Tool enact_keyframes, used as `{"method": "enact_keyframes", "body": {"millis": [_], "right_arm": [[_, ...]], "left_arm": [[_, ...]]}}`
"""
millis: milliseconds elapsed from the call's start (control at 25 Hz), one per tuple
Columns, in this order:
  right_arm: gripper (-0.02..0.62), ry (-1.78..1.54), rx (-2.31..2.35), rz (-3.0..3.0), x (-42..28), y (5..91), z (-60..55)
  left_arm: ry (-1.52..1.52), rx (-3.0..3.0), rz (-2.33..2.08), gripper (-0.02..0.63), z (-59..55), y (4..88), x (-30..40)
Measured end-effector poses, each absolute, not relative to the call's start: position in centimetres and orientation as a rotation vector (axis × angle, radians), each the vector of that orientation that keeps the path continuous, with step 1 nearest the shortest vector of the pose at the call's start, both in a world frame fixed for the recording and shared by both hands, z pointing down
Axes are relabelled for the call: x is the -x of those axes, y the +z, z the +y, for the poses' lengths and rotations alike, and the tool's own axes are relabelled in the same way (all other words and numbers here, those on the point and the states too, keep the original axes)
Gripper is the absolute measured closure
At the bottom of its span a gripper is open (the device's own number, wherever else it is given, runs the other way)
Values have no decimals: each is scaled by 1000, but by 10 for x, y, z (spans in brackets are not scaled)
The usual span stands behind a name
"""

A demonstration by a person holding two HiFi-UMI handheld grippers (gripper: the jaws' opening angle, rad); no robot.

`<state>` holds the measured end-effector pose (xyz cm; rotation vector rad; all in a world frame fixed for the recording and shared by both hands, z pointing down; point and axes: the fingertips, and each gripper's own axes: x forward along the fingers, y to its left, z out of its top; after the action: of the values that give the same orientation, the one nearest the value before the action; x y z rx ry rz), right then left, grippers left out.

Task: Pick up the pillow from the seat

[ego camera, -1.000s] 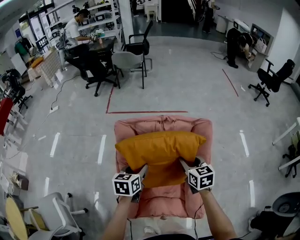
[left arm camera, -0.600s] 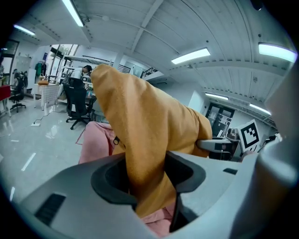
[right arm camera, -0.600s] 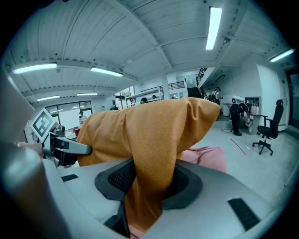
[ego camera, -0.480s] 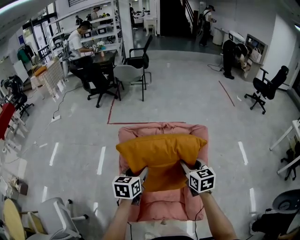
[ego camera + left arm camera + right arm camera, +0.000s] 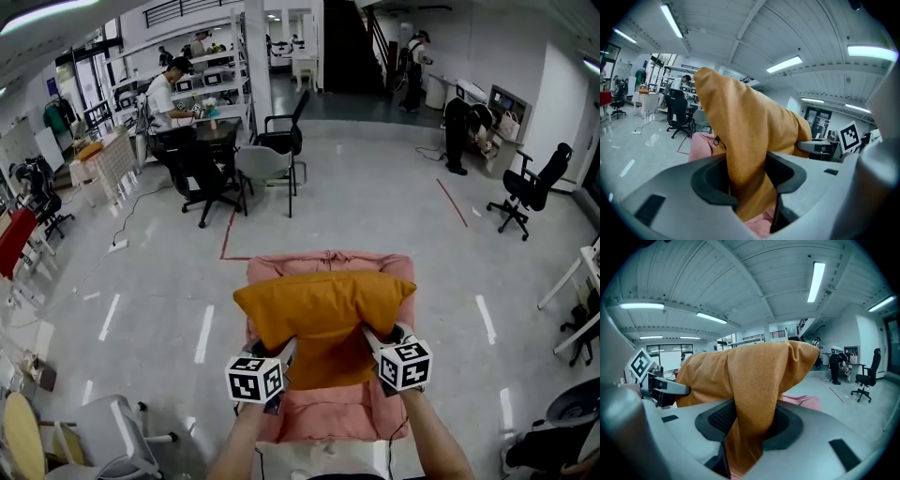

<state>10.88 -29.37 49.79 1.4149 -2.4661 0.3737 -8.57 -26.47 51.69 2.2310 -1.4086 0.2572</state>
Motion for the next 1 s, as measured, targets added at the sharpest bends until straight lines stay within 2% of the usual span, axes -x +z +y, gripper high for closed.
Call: {"method": "enact_keyframes", "body": {"millis": [1000], "right_arm": [[419,226,-1507,-2560,-92,415,-178]], "left_arm": [[114,-2362,-1468,390,-155,434,105]]}}
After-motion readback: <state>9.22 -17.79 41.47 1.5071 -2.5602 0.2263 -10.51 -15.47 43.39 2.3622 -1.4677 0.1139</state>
